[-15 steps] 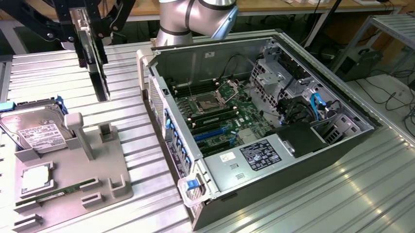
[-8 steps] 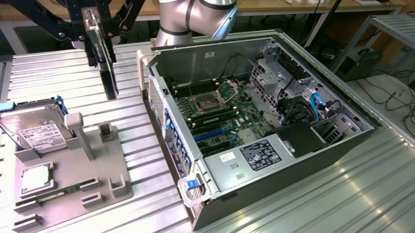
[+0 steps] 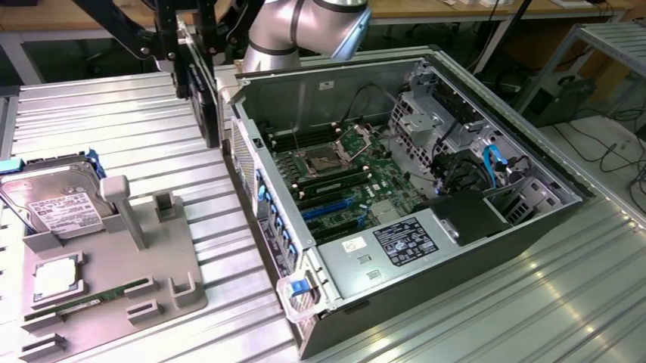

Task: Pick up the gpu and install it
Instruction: 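Pick up the gpu and move the gpu toward the slot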

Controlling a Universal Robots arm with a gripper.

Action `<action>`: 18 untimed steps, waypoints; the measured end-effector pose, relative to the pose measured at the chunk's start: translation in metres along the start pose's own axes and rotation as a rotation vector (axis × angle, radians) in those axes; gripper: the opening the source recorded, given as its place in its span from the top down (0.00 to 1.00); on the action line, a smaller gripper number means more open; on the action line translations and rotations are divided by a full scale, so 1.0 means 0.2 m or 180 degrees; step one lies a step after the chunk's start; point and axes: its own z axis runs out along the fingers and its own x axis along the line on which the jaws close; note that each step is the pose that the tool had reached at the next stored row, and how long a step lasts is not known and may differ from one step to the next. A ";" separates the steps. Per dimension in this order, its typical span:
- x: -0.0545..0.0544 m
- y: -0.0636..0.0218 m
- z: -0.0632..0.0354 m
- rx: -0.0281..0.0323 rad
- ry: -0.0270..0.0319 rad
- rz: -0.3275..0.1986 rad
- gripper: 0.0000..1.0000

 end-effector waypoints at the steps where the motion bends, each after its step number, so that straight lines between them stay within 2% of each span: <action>1: -0.01 -0.001 0.001 0.0000 0.0000 0.0000 0.72; 4: -0.05 -0.003 0.003 0.0000 0.0000 0.0000 0.72; 18: -0.14 -0.008 0.006 0.0000 0.0000 -0.0001 0.72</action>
